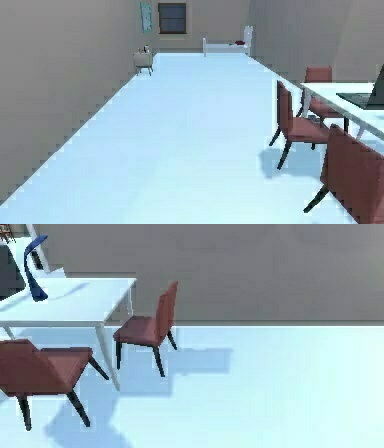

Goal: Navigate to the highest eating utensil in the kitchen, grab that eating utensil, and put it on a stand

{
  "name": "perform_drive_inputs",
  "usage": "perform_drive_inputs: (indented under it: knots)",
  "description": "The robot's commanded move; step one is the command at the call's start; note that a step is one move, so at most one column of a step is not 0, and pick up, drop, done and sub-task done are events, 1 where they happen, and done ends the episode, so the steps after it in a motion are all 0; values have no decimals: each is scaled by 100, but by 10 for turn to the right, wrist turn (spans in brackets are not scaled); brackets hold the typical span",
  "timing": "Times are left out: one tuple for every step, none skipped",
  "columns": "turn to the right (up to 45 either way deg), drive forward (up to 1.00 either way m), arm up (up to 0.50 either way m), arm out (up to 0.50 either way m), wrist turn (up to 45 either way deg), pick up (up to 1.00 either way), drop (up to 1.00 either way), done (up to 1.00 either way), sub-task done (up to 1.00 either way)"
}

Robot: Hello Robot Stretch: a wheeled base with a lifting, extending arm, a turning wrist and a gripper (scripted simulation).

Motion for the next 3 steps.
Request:
perform_drive_inputs:
  knots:
    - [90,0,0,0,0,0,0,0,0]
    - [0,100,0,0,0,0,0,0,0]
    - [0,100,0,0,0,0,0,0,0]
